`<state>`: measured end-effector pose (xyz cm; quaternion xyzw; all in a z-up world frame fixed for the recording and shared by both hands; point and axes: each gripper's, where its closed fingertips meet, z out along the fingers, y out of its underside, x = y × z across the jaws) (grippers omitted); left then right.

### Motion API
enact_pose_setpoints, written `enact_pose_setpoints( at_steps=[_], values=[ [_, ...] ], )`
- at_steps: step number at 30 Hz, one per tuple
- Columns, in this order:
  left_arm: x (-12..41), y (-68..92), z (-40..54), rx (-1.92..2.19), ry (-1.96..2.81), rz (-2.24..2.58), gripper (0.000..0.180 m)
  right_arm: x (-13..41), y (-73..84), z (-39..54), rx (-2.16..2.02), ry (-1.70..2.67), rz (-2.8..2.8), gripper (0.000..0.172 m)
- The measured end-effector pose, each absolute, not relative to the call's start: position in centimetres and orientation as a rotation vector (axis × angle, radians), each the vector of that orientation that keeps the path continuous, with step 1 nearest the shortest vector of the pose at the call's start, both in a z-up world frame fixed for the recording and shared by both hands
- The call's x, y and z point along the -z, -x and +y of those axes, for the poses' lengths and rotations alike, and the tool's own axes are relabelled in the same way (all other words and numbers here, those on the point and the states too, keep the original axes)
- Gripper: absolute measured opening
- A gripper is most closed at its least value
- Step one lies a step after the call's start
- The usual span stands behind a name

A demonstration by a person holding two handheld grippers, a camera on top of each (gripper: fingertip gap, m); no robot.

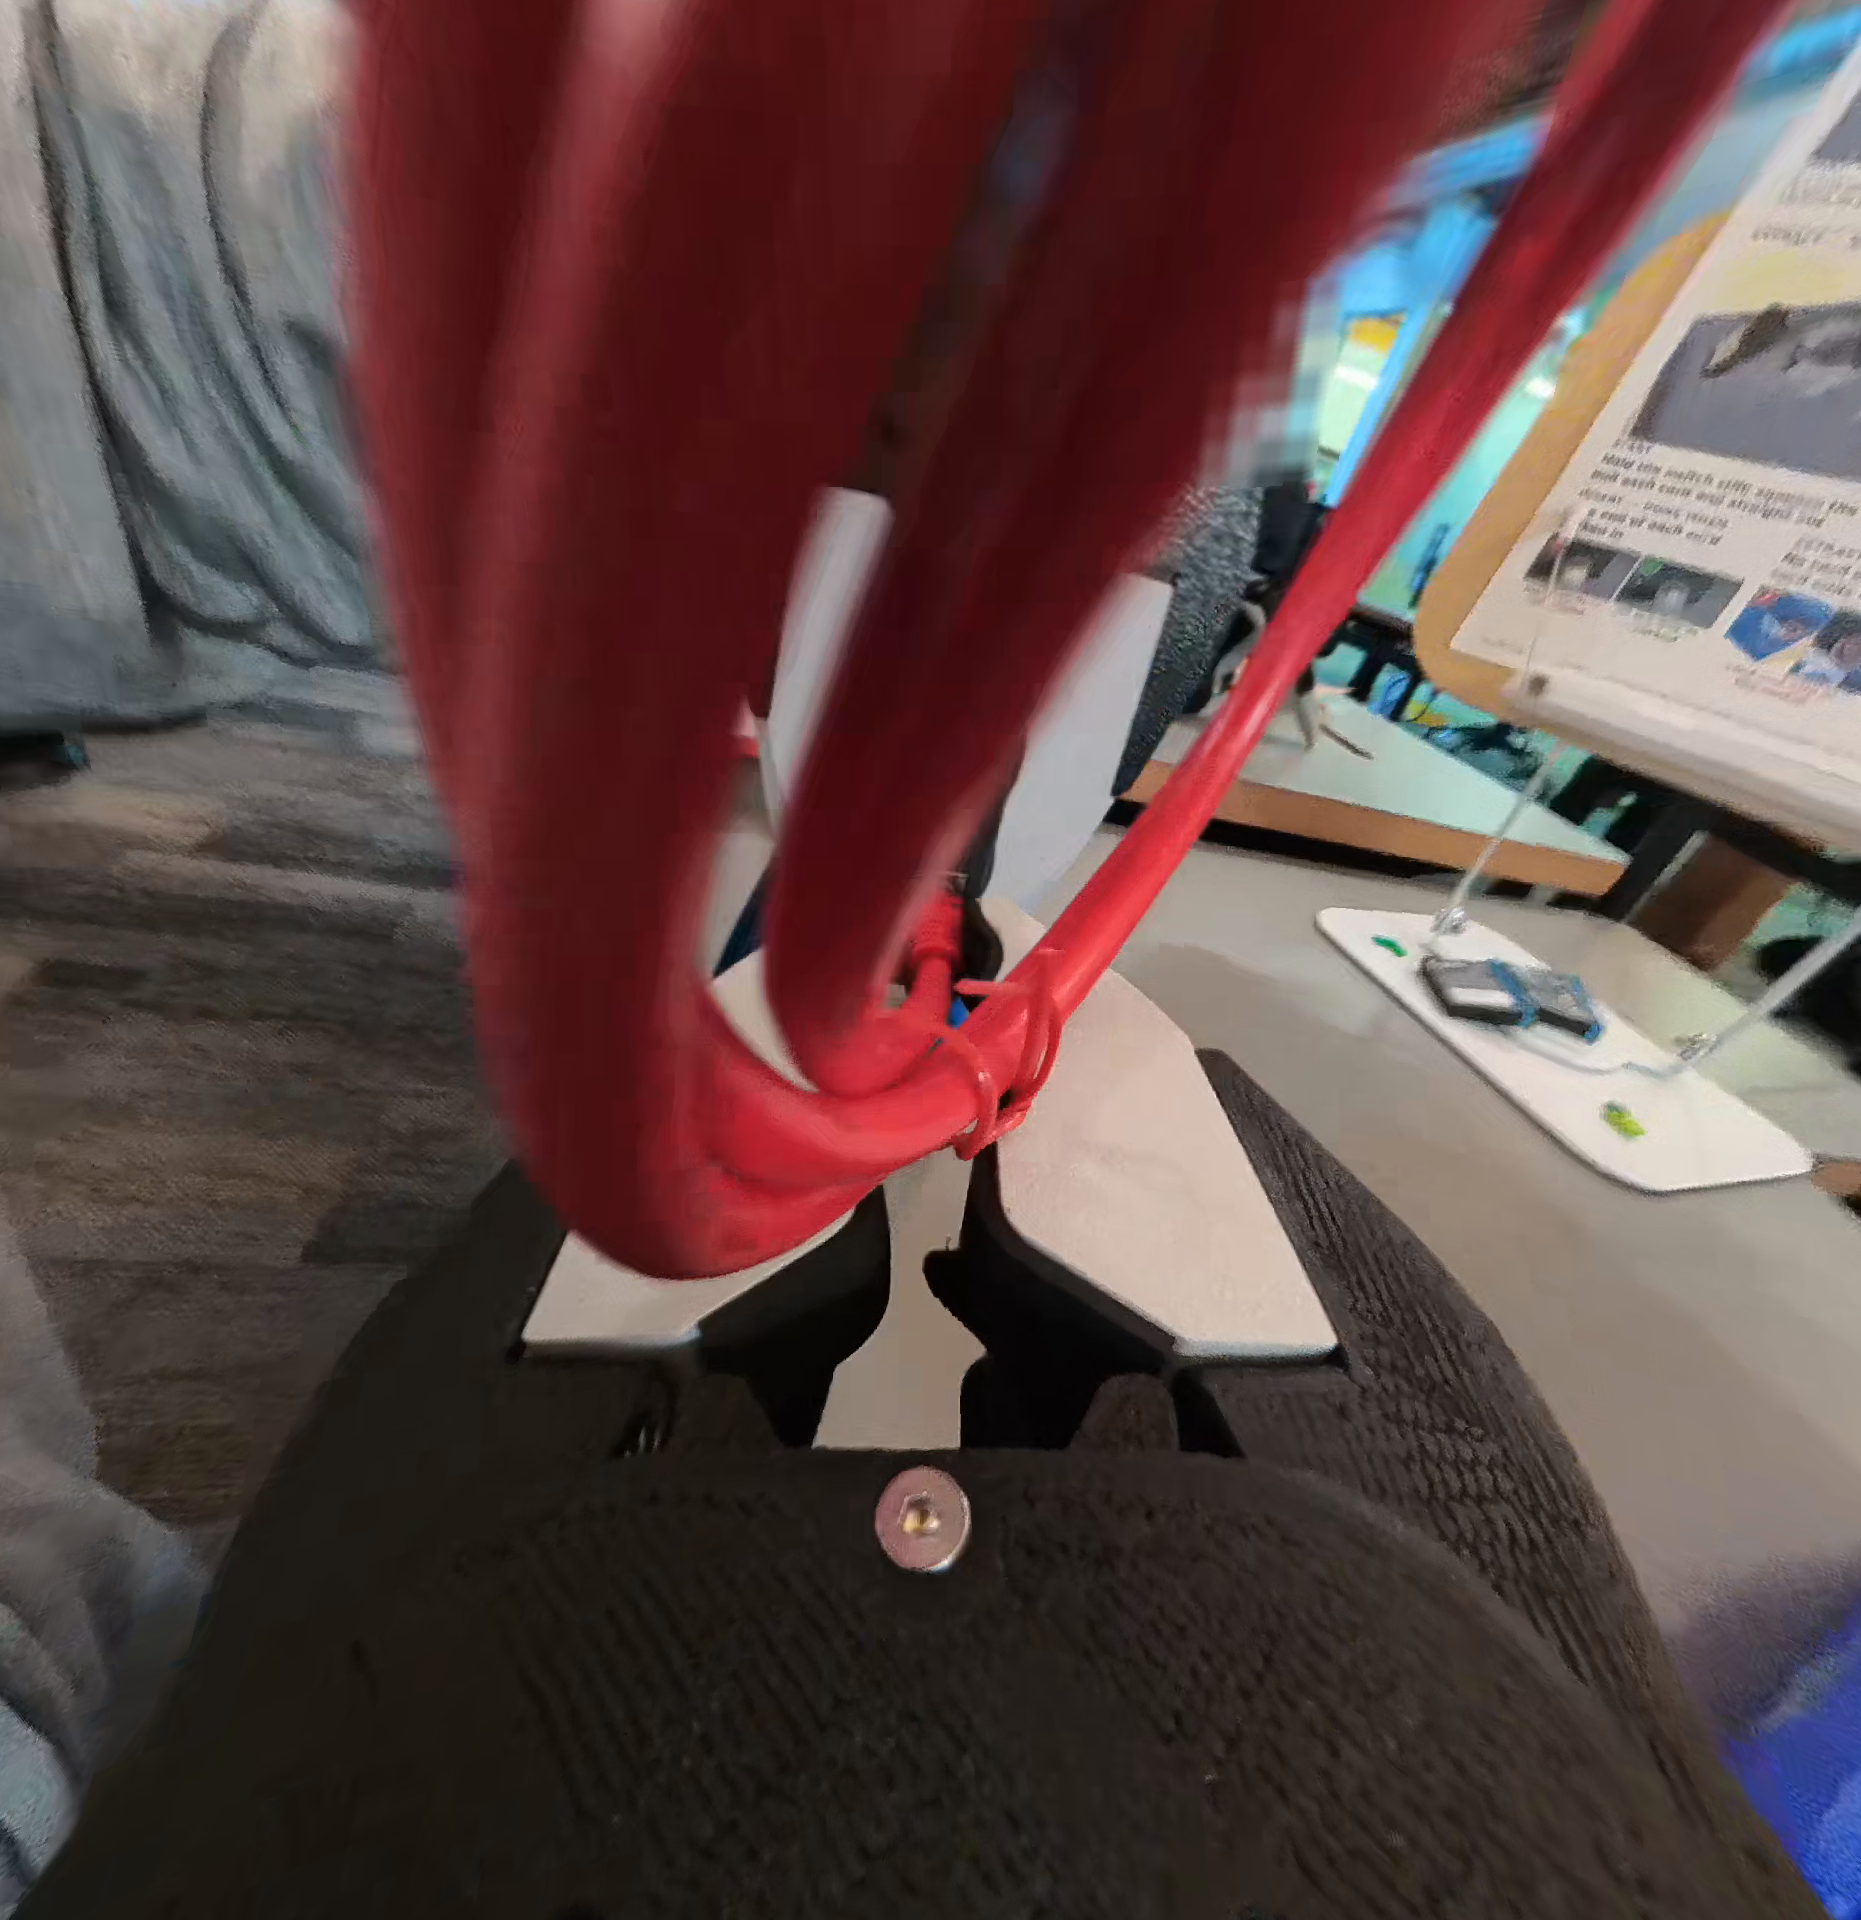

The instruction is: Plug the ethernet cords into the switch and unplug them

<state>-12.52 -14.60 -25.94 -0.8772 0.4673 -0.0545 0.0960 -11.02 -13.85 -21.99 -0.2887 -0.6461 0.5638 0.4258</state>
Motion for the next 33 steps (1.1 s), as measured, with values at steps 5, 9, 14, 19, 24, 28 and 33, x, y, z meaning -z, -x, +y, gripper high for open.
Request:
enact_pose_setpoints(
  at_steps=[5, 9, 14, 19, 24, 28, 33],
  values=[
    [25.8, 12.1, -14.4, 0.270, 2.568, 1.306, 0.022, 21.7, 11.0, -13.6, -1.608, 0.839, -1.588, 0.011],
    [25.7, 11.6, -15.0, 0.256, 2.549, 1.318, 0.022, 21.6, 10.4, -14.4, -1.335, 0.608, -1.635, 0.016],
    [26.0, 11.7, -15.3, 0.225, 2.566, 1.287, 0.022, 21.9, 10.5, -14.5, -1.459, 0.685, -1.646, 0.012],
    [27.0, 12.4, -15.8, 0.083, 2.635, 1.362, 0.022, 23.0, 10.7, -15.0, -1.488, 0.704, -1.709, 0.013],
    [26.8, 12.4, -15.9, 0.068, 2.617, 1.370, 0.022, 22.6, 10.7, -15.0, -1.527, 0.695, -1.659, 0.016],
    [26.6, 11.8, -15.5, 0.116, 2.576, 1.339, 0.022, 21.4, 10.5, -14.5, -1.641, 0.721, -1.573, 0.024],
    [26.9, 11.8, -15.4, 0.074, 2.576, 1.365, 0.022, 21.7, 10.7, -14.5, -1.611, 0.713, -1.579, 0.031]
  ],
)
